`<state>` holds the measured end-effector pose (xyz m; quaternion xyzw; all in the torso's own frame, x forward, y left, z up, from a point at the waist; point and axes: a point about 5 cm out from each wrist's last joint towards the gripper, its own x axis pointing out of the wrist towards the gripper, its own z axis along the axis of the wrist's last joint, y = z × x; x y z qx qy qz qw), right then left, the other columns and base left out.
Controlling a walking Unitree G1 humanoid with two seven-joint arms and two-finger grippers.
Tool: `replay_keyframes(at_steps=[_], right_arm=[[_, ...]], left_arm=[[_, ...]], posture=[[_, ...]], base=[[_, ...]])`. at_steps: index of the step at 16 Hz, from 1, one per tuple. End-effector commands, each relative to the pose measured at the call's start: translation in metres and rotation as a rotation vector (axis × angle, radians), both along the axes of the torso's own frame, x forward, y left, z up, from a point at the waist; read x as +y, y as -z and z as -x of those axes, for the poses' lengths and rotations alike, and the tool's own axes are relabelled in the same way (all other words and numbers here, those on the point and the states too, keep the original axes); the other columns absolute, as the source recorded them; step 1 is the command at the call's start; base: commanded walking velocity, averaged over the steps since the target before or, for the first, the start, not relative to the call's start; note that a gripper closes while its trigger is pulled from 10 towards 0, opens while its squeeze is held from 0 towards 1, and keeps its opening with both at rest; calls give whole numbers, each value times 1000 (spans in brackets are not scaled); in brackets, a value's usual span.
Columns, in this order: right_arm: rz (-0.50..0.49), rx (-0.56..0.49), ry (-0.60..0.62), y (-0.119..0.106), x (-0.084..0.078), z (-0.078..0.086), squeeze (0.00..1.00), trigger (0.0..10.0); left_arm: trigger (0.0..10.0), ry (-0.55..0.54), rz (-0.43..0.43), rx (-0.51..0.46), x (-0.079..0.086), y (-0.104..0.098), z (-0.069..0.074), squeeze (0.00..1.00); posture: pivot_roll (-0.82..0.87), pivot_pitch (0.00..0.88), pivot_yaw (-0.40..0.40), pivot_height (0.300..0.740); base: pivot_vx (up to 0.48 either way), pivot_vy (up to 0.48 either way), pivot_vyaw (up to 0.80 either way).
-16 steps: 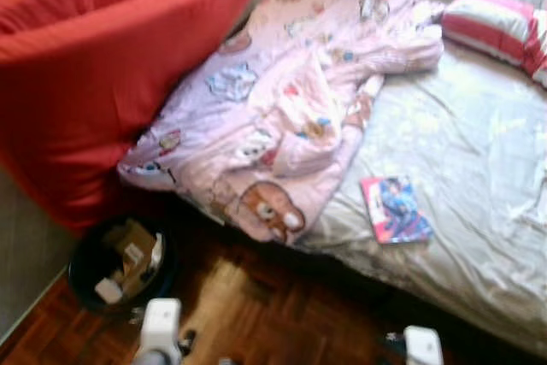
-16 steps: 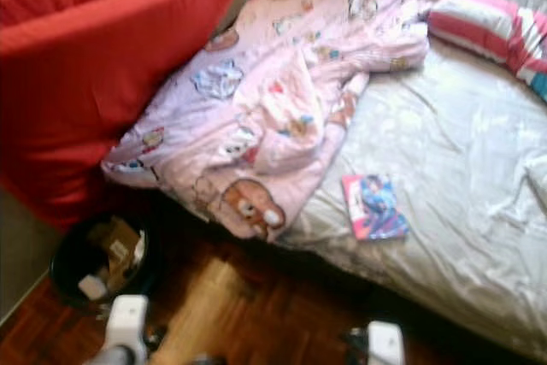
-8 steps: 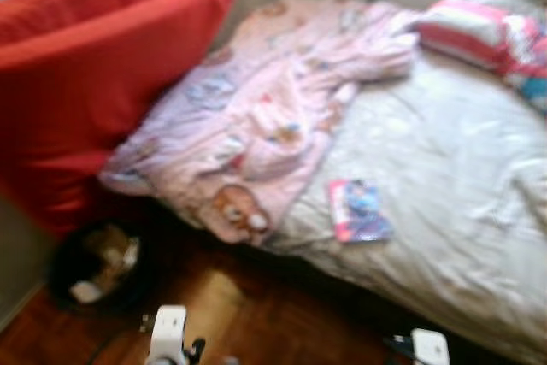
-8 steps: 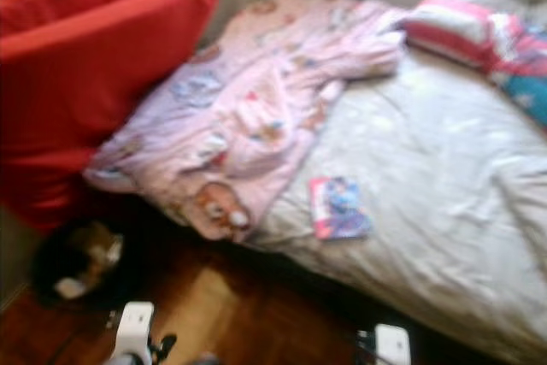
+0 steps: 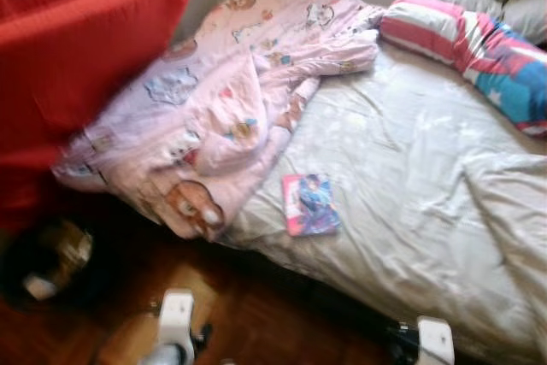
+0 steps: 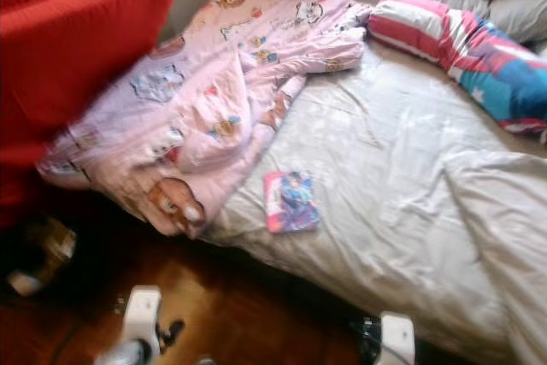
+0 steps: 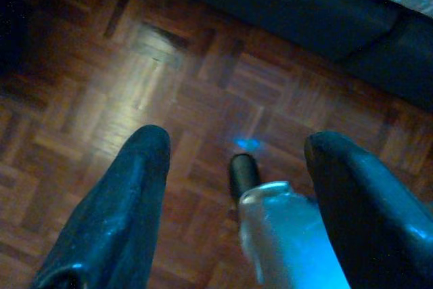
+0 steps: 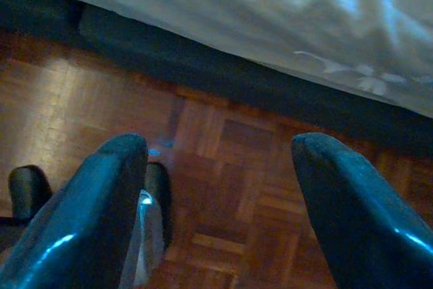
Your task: Clean up the room
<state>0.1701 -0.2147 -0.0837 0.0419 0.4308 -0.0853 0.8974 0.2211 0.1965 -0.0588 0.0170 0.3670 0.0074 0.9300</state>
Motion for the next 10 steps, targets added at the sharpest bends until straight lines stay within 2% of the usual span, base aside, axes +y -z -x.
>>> replay_keyframes(at_steps=[1,2,6,10], right_arm=[[-20,33,2,5,6,7,0,10000],[-18,49,1,7,6,12,0,10000],[-3,78,-20,11,2,25,0,10000],[5,80,-1,11,-5,30,0,10000]], left_arm=[[10000,-15,0,47,2,7,10,0],[10000,-21,6,49,0,9,14,0],[10000,-25,7,70,1,15,27,0],[10000,0,19,84,-5,18,31,0]], posture=[[22,137,5,740],[22,127,1,740],[33,179,-12,740],[-7,180,-7,740]], base=[[0,-292,0],[0,-292,-438],[0,-292,-748],[0,-292,-716]])
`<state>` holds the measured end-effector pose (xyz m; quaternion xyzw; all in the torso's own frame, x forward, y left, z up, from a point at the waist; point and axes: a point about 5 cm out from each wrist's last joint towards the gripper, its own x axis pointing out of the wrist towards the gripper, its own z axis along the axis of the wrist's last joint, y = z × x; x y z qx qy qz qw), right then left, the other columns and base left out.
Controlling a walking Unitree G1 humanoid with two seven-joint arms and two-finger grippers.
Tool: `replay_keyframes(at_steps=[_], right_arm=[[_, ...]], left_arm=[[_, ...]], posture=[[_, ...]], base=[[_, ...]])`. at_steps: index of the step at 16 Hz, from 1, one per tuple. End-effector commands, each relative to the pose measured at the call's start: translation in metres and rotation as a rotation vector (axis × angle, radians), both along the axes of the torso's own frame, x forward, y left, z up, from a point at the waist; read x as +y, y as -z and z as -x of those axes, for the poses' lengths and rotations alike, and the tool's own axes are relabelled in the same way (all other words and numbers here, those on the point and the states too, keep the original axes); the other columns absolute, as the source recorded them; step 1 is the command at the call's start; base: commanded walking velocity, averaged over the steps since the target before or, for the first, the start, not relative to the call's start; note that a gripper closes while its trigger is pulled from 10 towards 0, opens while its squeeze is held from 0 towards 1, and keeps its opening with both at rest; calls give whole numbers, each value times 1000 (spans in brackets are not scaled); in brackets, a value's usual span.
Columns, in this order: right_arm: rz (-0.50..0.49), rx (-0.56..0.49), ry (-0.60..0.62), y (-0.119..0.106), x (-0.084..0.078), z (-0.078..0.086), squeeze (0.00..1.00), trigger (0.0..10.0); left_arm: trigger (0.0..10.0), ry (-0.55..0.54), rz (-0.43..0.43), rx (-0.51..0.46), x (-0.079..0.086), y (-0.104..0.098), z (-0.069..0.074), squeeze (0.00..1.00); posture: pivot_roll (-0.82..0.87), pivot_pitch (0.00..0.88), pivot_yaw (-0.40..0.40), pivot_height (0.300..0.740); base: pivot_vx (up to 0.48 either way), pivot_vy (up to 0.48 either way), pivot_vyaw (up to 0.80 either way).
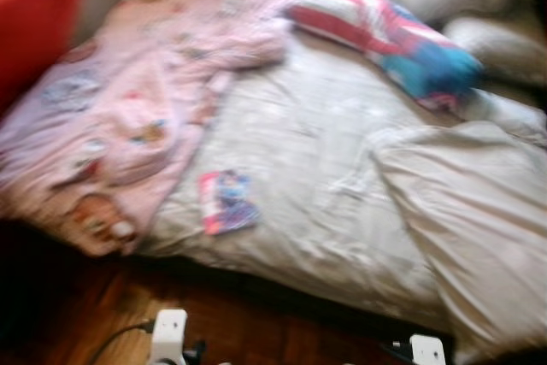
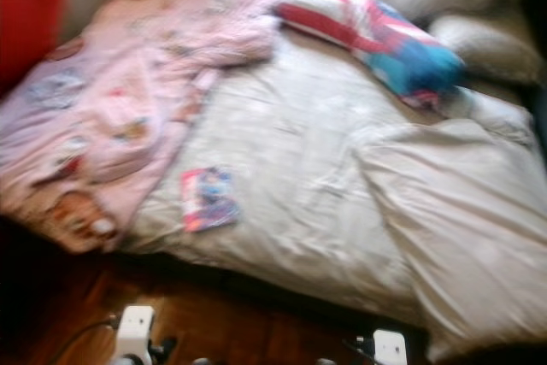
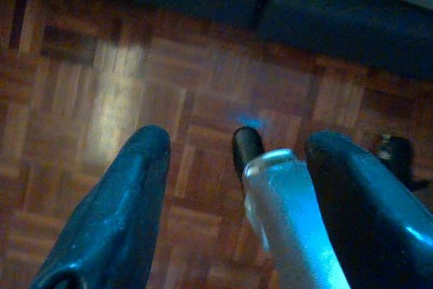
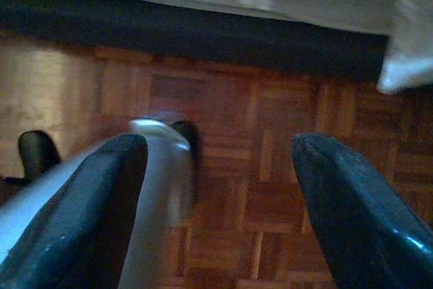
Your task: Clean up the room
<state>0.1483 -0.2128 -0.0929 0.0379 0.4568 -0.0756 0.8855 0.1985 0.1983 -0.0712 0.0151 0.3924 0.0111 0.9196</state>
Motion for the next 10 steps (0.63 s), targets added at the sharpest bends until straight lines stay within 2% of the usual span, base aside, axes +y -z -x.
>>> replay_keyframes(at_steps=[1,3,5,8,10], right_arm=[[24,21,32,1,-10,9,0,10000],[20,14,61,1,-9,8,0,10000],[-2,0,63,0,-3,2,0,10000],[-37,-9,41,1,14,-5,0,10000],[-42,-6,41,1,18,-6,0,10000]], left_arm=[[10000,45,27,23,-15,4,4,0],[10000,71,25,0,-17,-1,-6,0],[10000,106,3,-12,-10,-6,-13,0],[10000,80,-42,-7,12,-9,-13,0],[10000,89,-42,-15,13,-9,-11,0]], posture=[[-31,176,9,740],[-31,175,27,740],[-13,168,54,740],[12,131,51,740],[21,120,47,740]], base=[[0,-292,0],[0,-292,0],[0,-291,0],[0,-291,0],[0,-294,0]])
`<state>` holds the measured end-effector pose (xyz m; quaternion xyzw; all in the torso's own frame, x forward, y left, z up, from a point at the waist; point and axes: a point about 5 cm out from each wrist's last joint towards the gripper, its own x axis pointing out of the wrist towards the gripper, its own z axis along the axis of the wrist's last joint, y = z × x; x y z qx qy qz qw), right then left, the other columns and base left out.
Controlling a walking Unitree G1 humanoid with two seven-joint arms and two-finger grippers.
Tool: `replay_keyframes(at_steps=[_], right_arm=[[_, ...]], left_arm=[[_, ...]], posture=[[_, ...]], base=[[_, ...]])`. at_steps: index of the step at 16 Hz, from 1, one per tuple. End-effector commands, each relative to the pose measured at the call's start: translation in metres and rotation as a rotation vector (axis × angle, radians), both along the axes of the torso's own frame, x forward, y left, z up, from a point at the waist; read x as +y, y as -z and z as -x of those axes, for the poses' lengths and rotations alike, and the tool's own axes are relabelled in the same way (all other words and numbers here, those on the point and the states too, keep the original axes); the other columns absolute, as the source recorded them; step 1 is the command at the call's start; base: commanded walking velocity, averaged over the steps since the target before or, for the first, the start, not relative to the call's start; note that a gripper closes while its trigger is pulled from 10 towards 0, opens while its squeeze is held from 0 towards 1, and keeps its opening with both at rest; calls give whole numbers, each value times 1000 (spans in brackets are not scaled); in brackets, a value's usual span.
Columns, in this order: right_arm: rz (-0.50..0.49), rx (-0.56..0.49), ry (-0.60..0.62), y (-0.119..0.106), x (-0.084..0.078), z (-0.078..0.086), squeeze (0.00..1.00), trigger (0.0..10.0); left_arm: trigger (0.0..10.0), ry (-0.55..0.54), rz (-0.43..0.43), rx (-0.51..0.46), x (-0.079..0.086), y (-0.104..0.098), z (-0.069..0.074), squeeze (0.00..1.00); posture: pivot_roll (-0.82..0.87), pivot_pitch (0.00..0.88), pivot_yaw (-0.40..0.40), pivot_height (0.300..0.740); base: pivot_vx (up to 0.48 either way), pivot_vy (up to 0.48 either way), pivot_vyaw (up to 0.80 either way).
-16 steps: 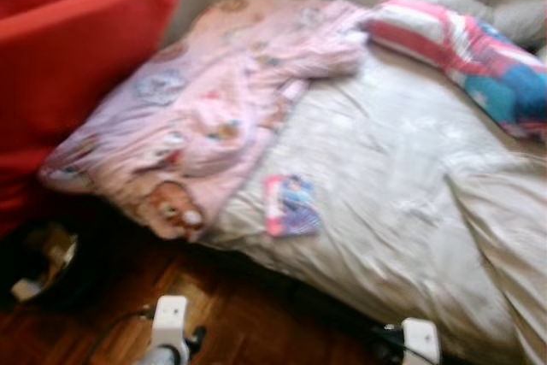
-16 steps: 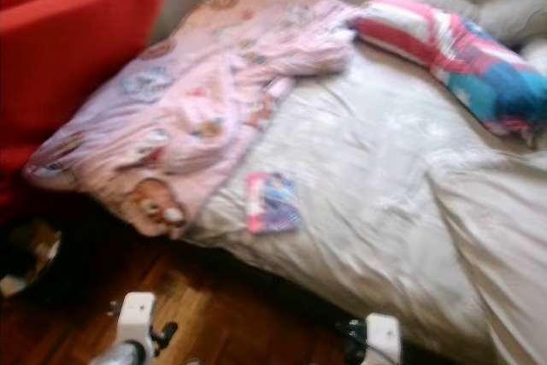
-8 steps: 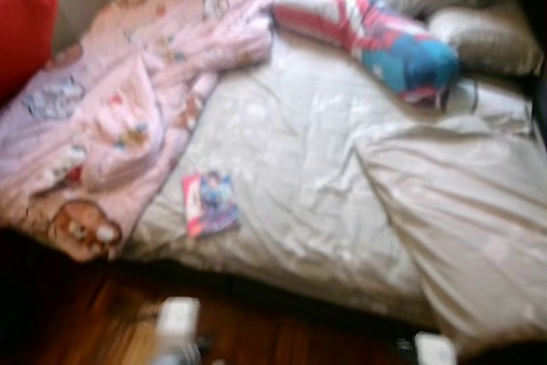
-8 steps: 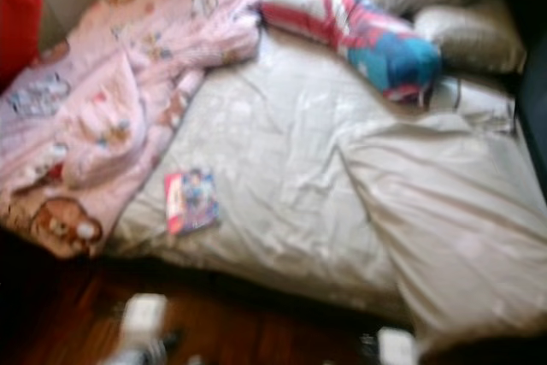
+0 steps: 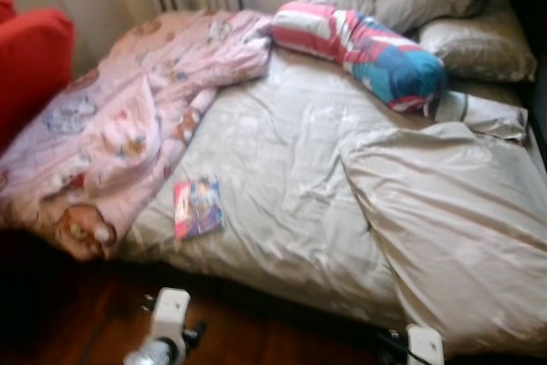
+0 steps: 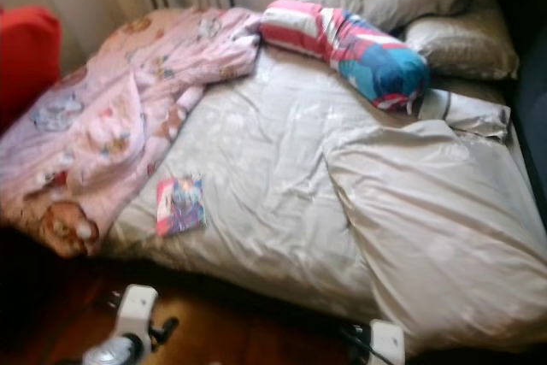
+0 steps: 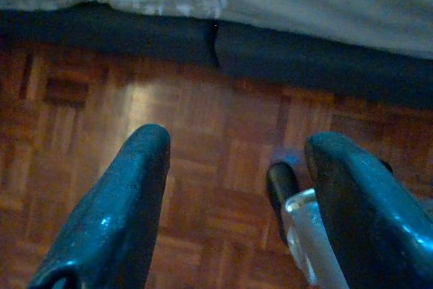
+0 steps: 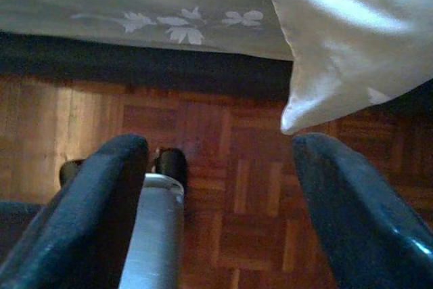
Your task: Clean up the room
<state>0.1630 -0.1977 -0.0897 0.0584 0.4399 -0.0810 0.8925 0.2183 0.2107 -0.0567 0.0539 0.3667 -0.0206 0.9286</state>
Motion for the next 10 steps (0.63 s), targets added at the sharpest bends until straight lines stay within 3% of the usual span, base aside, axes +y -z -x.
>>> replay_keyframes(at_steps=[1,3,5,10], right_arm=[[-13,36,8,5,5,9,0,10000],[-4,42,-17,5,5,9,0,10000],[4,10,22,2,-1,6,0,10000],[31,-50,46,-4,-12,-2,0,10000]], left_arm=[[10000,-1,3,39,1,6,10,0],[10000,-5,6,60,-2,10,15,0],[10000,-11,16,73,-6,12,16,0],[10000,-5,31,75,-13,11,12,0]], posture=[[25,109,46,740],[17,92,53,740],[-3,78,48,740],[-48,132,37,740]], base=[[0,-292,0],[0,-291,0],[0,-292,-756],[0,0,-705]])
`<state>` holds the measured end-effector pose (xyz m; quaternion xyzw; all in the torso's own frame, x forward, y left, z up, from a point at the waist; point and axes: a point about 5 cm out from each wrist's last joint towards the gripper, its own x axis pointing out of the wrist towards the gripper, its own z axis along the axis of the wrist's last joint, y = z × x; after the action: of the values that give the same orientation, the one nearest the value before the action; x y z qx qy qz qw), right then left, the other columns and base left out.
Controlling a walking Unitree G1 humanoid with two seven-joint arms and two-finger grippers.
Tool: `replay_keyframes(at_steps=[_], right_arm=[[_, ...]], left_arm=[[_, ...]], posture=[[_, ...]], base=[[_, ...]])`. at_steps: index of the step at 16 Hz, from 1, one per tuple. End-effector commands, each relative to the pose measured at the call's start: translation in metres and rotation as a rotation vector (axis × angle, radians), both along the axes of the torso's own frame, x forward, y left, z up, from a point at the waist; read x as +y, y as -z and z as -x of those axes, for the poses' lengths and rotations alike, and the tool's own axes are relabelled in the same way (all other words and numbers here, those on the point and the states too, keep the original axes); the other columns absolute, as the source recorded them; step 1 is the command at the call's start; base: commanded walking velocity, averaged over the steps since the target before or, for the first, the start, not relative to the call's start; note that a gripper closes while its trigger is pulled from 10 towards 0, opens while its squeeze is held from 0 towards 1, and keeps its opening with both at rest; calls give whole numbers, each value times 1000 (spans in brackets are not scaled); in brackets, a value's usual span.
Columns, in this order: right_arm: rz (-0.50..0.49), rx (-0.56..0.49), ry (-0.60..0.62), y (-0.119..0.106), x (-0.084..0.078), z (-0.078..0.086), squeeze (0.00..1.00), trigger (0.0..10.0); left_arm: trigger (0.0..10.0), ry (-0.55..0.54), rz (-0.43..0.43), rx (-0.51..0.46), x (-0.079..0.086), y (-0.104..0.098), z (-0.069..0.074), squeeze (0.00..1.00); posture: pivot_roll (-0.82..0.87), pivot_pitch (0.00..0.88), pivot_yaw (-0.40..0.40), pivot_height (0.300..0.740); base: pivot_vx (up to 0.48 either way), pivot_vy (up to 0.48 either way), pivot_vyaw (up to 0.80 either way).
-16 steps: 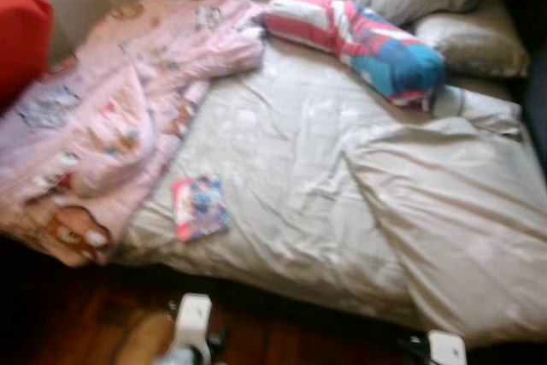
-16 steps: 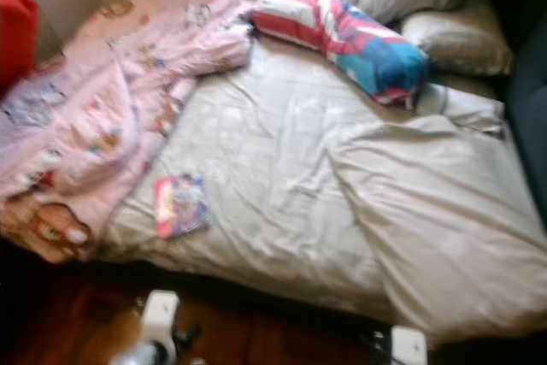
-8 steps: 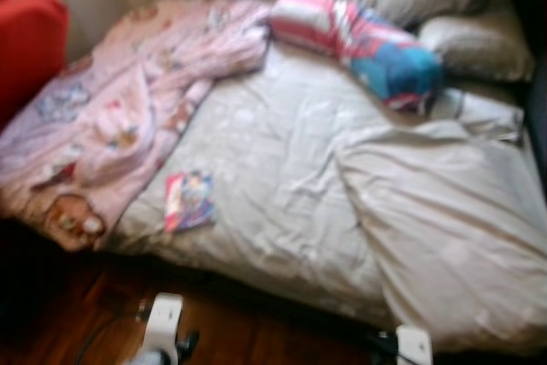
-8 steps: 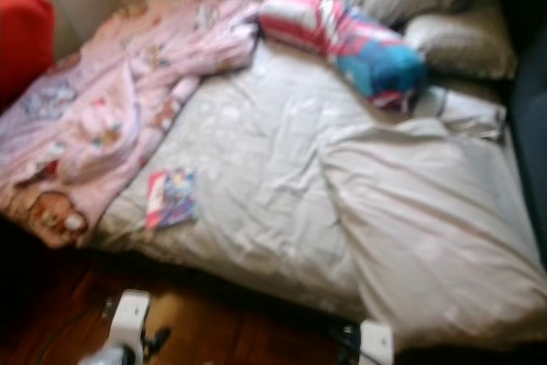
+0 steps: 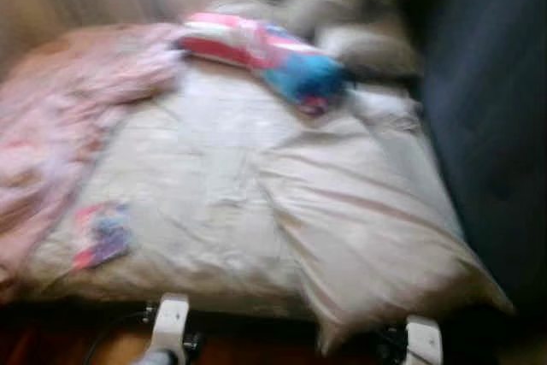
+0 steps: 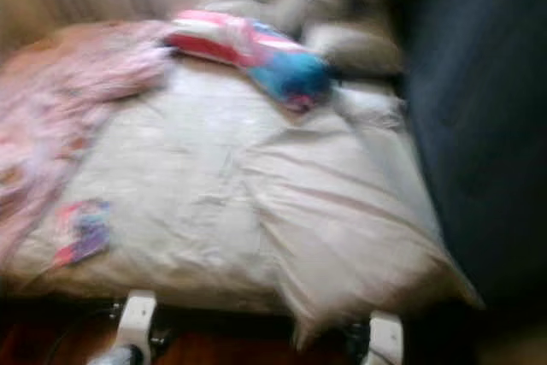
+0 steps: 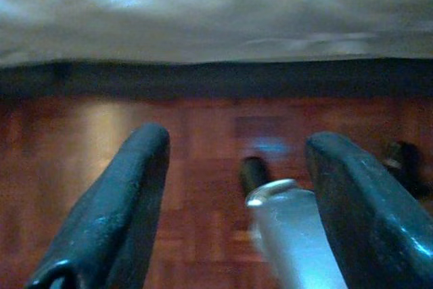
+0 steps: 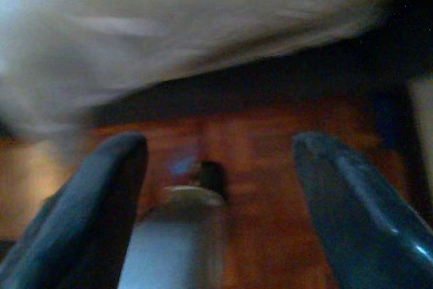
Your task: Clean up the room
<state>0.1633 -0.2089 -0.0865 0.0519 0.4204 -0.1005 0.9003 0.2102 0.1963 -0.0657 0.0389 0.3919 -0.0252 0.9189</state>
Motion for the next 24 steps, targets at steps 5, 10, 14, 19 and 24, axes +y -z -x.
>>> replay_keyframes(at_steps=[5,10,14,19,24], right_arm=[[-4,-40,8,-4,0,-7,0,10000],[-28,-70,-5,-5,9,-11,0,10000],[-32,-27,-7,-1,9,-6,0,10000],[-27,-9,-33,-1,8,-6,0,10000],[-24,-18,-33,-4,7,-12,0,10000]], left_arm=[[10000,-41,1,22,6,5,10,0],[10000,-51,-12,20,16,5,14,0],[10000,-85,-12,14,18,3,11,0],[10000,-99,-1,-3,16,0,5,0],[10000,-109,2,-8,16,0,6,0]], posture=[[-19,169,24,740],[-13,205,37,740],[-10,177,28,740],[1,153,4,740],[6,150,6,740]], base=[[0,0,0],[0,0,0],[0,0,0],[0,0,0],[0,0,0]])
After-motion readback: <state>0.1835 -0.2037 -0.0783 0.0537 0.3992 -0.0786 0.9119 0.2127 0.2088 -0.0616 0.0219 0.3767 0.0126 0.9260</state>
